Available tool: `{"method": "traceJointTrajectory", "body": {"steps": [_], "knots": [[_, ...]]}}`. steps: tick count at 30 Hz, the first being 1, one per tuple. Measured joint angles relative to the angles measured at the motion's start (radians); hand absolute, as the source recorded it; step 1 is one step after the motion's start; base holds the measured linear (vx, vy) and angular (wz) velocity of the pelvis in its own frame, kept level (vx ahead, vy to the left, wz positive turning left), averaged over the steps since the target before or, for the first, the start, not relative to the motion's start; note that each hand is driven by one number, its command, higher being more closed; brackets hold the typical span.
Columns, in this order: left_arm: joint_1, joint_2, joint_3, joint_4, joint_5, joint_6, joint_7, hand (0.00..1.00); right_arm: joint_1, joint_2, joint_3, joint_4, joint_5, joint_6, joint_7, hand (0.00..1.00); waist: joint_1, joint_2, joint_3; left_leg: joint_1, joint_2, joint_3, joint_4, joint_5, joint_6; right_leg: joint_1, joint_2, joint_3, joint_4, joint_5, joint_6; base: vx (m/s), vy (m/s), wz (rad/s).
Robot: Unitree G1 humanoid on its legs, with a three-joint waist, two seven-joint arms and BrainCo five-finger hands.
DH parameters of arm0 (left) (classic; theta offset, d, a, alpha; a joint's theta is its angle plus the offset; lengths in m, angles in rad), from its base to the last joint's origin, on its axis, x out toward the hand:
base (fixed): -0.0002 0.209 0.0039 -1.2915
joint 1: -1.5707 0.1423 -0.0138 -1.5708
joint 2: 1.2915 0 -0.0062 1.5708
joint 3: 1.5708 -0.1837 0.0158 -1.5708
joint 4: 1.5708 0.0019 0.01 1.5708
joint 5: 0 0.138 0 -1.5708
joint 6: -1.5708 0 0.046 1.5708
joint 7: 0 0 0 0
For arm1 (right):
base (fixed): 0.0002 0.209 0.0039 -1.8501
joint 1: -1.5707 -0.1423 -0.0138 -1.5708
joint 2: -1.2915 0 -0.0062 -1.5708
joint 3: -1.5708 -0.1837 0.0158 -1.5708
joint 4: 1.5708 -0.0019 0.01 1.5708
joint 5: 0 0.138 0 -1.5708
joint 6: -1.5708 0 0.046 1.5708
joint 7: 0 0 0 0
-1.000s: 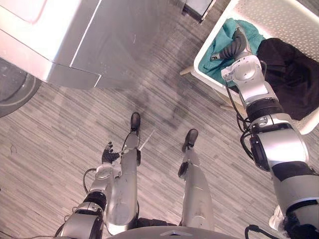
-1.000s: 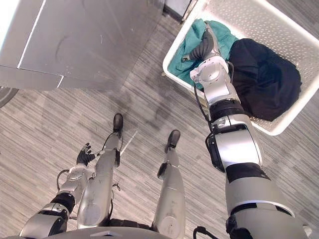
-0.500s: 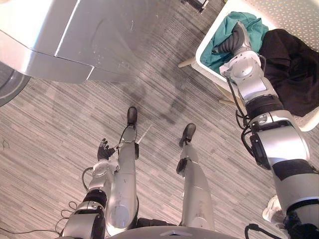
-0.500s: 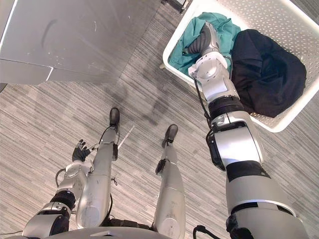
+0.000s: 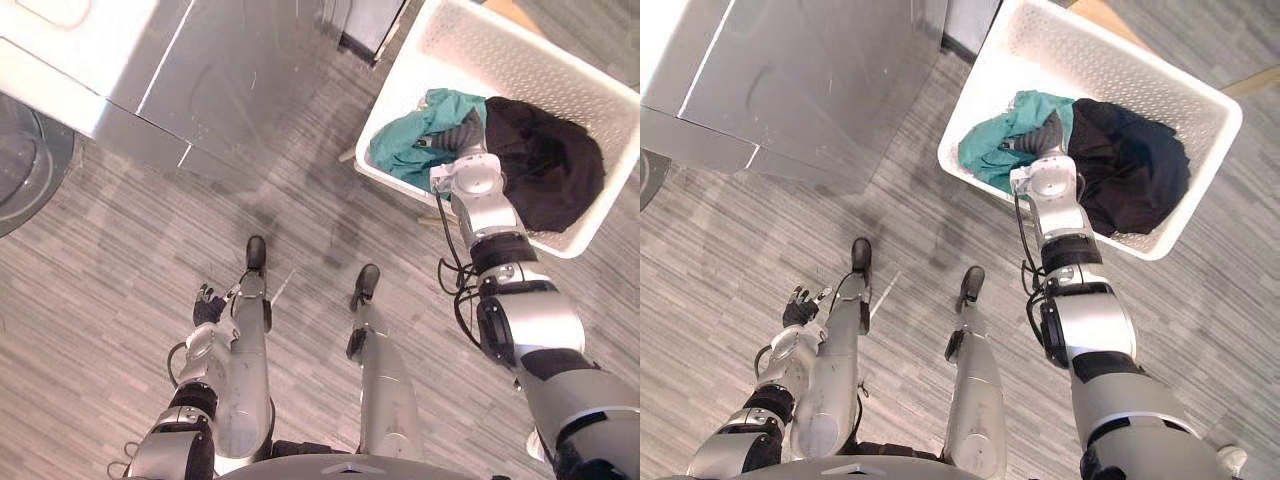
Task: Pick up the laundry basket with both hands and put the clothes into the washing machine.
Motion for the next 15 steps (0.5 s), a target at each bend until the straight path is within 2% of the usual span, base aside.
{"method": "traceJointTrajectory", "body": {"steps": [3, 6, 7, 11, 15], "knots": [[0.04, 0.008, 0.0, 0.001, -0.061, -0.001, 0.0, 0.0, 0.131, 0.056, -0.082, -0.149, 0.11, -0.023, -0.038, 1.0, -0.005, -0.012, -0.007, 0.078, -0.006, 0.023, -0.038, 0.004, 0.0, 0.051, -0.005, 0.015, -0.006, -0.005, 0.006, 0.02, -0.017, -0.08], [0.09, 0.016, 0.0, 0.0, -0.083, -0.002, -0.002, 0.0, 0.248, 0.092, -0.12, -0.274, 0.153, -0.05, -0.063, 1.0, -0.021, -0.015, -0.01, 0.159, -0.021, 0.033, -0.09, 0.018, 0.002, 0.102, -0.018, 0.023, -0.004, -0.019, 0.014, 0.03, -0.015, -0.04], [0.118, 0.026, 0.0, 0.001, -0.092, -0.002, -0.003, 0.0, 0.288, 0.105, -0.126, -0.304, 0.167, -0.061, -0.071, 1.0, -0.026, -0.024, -0.024, 0.188, -0.028, 0.046, -0.115, 0.025, 0.004, 0.107, -0.024, 0.034, 0.002, -0.026, 0.016, 0.03, -0.012, -0.1], [0.183, 0.037, 0.003, 0.031, -0.107, 0.003, -0.01, 0.0, 0.412, 0.135, -0.196, -0.389, 0.196, -0.072, -0.07, 1.0, -0.036, -0.027, -0.081, 0.271, -0.049, 0.049, -0.181, 0.04, 0.005, 0.159, -0.042, 0.035, 0.007, -0.047, 0.028, 0.05, -0.019, 0.03], [0.27, 0.037, 0.061, 0.058, -0.108, 0.024, -0.032, 0.0, 0.541, 0.193, -0.241, -0.537, 0.256, -0.11, -0.067, 1.0, -0.051, -0.032, -0.178, 0.374, -0.071, 0.043, -0.243, 0.05, 0.009, 0.235, -0.065, 0.023, 0.016, -0.084, 0.041, 0.08, -0.018, 0.09]]}}
